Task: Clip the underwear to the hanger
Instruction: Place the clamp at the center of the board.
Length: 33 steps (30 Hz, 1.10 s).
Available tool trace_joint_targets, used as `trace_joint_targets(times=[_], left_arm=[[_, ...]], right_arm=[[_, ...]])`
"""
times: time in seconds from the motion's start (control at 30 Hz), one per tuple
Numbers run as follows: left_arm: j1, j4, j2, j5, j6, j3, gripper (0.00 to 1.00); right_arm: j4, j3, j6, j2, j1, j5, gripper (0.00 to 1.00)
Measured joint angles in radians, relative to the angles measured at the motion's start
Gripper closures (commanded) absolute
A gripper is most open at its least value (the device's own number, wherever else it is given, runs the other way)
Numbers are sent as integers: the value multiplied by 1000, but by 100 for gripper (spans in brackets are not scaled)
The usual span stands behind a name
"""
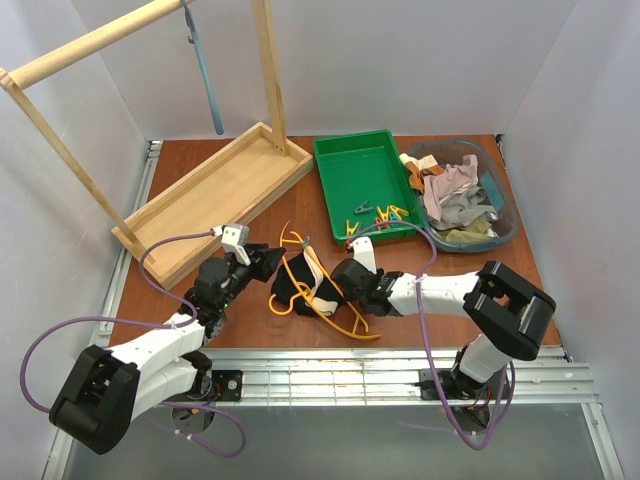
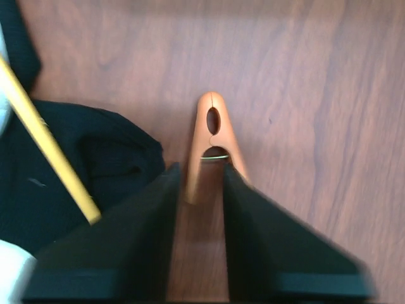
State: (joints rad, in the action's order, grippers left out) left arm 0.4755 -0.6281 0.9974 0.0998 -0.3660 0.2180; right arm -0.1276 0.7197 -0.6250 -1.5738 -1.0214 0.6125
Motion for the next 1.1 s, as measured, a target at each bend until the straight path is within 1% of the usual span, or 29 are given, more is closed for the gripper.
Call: trace_joint_targets(times=[0.03,0.1,0.13,0.2,0.3,0.37,0.4,0.47,0.5,0.53,0.57,0.67,0.7,0.73,0.77,0.93,1.1], left_arm=[[1,-1,2,4,2,0,46],[11,-1,6,11,9,0,41],[21,-1,10,12,16,0,40],[51,-1,12,11,25,0,39],[127,-10,12,-1,52,0,39],[172,-16,13,-11,66,1,39],[197,-22,16,-16,74,3,39],[261,-33,38,-38,89,18,40],[293,-41,60,-48,96,29,41],[327,-47,90,-64,101,45,48],[356,-49,122,-74,102,62,54],[430,-49,233,-104,109,132,76],[449,-49,269,-112,108,156,82],[465,-50,304,-121,105,178,96],[479,-50,338,-129,101,197,100],[523,-20,471,-177,89,262,100],[530,34,558,-197,58,311,100]], right_arm=[[6,7,0,-4,0,-2,53],[12,10,9,3,0,-6,46],[11,10,13,12,0,-6,40],[8,0,22,62,0,-8,36],[14,-40,33,196,0,2,36],[22,-70,39,280,0,18,40],[24,-84,41,309,1,27,47],[34,-112,53,339,13,41,53],[45,-129,61,343,27,44,59],[63,-147,70,342,36,44,62],[87,-171,85,339,65,41,64],[171,-235,140,320,143,20,70],[192,-246,154,313,161,11,74],[224,-260,173,304,185,1,76],[258,-271,192,297,202,-11,78],[436,-311,269,257,278,-89,82],[568,-325,311,197,337,-182,84]])
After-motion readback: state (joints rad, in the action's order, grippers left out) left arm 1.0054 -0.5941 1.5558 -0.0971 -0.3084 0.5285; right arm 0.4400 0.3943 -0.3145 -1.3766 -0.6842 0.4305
